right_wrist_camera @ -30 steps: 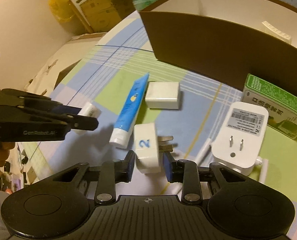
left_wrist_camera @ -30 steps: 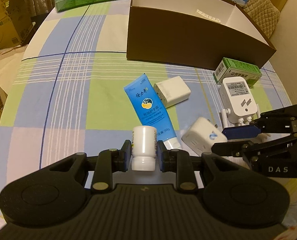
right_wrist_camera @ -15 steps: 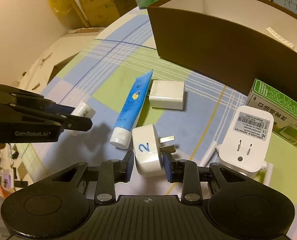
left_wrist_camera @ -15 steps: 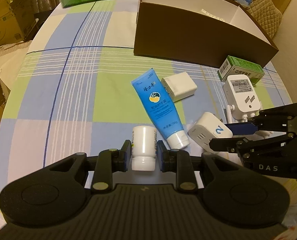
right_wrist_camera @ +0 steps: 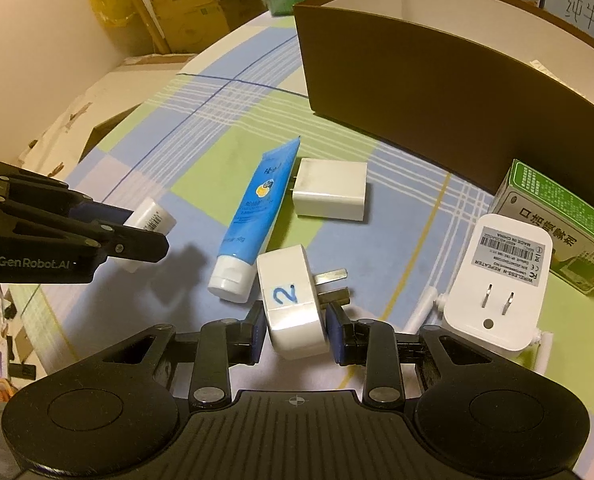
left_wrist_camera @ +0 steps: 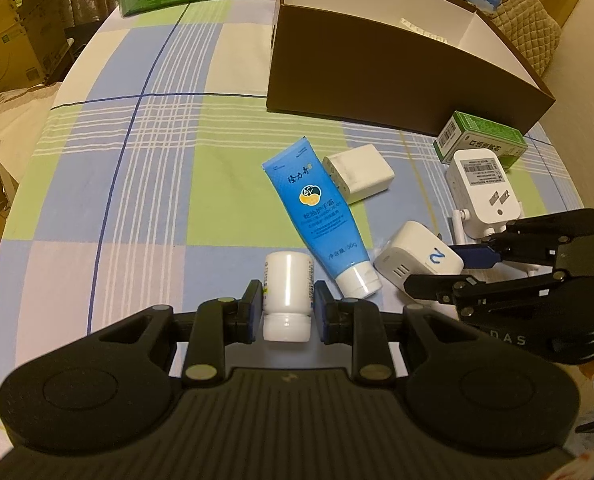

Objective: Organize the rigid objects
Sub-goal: 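Lift and carry the bottle and plug adapter over the open box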

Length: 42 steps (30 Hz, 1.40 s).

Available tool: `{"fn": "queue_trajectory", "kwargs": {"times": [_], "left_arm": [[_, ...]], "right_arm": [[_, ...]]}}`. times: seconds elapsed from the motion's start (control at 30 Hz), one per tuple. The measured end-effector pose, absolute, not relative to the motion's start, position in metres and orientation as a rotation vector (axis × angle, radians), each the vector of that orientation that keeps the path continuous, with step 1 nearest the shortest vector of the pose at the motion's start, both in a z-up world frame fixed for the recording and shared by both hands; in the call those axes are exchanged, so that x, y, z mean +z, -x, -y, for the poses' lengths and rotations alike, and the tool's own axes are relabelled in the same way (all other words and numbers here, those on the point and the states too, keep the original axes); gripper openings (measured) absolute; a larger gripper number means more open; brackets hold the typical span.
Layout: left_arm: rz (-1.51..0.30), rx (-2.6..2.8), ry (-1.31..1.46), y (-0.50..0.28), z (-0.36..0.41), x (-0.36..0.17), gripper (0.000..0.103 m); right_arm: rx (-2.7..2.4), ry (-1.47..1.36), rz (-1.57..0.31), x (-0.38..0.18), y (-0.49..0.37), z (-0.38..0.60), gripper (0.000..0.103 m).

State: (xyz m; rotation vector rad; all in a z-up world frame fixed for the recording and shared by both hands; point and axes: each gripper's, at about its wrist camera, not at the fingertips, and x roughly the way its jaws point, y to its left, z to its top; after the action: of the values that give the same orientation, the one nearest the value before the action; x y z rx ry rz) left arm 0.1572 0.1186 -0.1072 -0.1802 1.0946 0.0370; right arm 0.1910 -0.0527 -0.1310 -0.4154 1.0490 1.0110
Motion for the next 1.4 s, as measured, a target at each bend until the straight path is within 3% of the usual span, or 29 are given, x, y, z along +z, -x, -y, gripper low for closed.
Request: {"fn": "queue_trajectory", "kwargs": {"times": [0.6, 1.4], "left_arm": [[-1.072, 0.02, 0.166, -0.164, -0.114, -0.097, 0.022], [-0.93, -0.088, 0.113, -0.222, -0.068, -0.041, 0.022]], "right_arm": [[1.016, 0.373, -1.034, -0.12, -0.194, 0.062, 0.028], [0.923, 0.124, -0.92, -0.037, -0.243, 0.131, 0.028]]}}
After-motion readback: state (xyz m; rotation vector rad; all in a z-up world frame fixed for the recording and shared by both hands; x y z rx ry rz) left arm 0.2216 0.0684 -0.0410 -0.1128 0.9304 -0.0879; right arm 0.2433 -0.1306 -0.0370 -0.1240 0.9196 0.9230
